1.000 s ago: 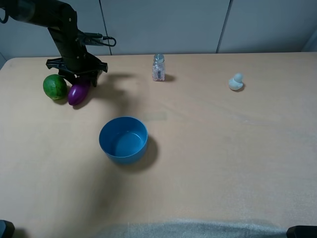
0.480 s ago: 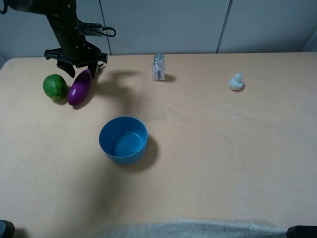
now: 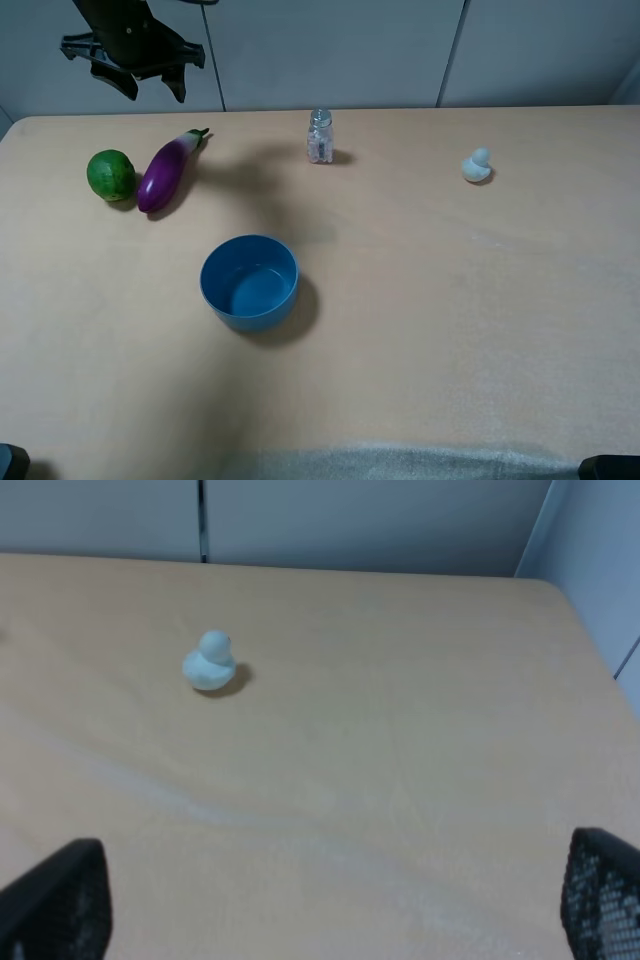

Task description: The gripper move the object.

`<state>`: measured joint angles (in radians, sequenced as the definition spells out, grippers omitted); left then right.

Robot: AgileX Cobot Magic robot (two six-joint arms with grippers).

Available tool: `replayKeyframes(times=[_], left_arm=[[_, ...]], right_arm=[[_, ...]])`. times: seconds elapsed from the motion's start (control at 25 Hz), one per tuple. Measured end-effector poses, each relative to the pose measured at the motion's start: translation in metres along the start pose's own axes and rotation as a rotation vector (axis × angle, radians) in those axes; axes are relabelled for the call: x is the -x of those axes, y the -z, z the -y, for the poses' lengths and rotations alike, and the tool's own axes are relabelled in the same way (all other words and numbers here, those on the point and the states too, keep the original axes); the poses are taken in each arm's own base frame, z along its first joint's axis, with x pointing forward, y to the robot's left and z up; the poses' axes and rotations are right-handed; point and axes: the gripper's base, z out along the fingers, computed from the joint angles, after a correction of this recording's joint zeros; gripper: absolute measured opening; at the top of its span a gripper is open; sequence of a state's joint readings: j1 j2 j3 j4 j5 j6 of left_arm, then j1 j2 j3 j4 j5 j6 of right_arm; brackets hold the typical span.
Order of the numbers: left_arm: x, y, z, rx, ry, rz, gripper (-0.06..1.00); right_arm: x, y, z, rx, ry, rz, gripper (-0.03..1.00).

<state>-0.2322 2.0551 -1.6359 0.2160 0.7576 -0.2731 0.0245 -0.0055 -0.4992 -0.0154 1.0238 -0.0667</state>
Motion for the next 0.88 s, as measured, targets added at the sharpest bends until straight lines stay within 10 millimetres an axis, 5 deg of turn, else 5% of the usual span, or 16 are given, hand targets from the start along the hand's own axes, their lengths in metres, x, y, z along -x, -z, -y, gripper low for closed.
replayKeyframes(times=[0.48,0.88], left_arm=[[-0.001,0.091,0.003,-0.014,-0.030,0.142,0.74],[-0.036,0.175,-0.009,-0.030,-0.065,0.242,0.74]], right_arm=[[0.000,0.000,0.000,0.000,0.000,0.000,0.68],[0.000,0.000,0.000,0.000,0.000,0.000,0.68]])
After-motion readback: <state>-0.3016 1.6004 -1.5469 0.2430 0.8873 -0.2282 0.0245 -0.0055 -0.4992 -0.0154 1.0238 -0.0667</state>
